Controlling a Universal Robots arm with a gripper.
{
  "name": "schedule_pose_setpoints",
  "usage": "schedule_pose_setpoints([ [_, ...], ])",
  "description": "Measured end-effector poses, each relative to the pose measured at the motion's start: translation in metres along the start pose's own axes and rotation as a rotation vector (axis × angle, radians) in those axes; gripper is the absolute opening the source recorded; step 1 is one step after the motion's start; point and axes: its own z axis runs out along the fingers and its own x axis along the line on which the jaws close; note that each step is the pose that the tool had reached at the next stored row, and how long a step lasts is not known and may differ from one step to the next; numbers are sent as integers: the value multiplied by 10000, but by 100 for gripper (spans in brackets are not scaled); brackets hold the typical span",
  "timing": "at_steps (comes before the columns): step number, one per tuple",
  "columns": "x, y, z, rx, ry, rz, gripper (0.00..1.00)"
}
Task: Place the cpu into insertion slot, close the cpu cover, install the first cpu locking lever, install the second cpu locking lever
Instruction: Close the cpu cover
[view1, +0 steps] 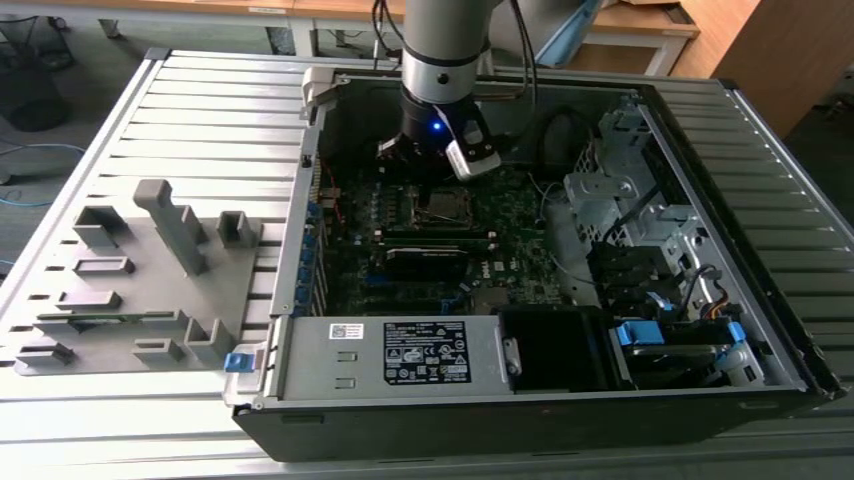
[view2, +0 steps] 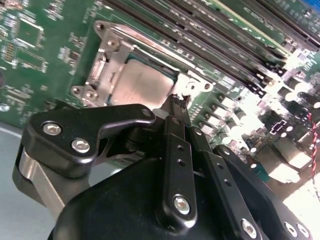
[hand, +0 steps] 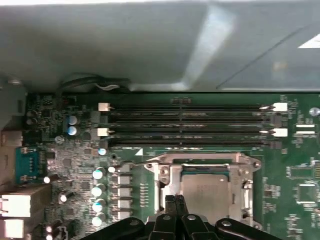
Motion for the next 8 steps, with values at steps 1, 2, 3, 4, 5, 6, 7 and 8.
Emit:
schedule_pose_setpoints([
  [1,6,0,3,0,0,9,10],
  [2,7,0,8,-1,-1,10,10],
  [3,8,0,15,-1,-1,10,10],
  [4,9,0,24,-1,-1,11,10],
  [5,11,0,34,0,0,12,10],
  [6,13,-1,43,1,0,13,10],
  [7,16,-1,53,0,-1,14,10],
  [8,19,-1,57,0,-1,13,10],
])
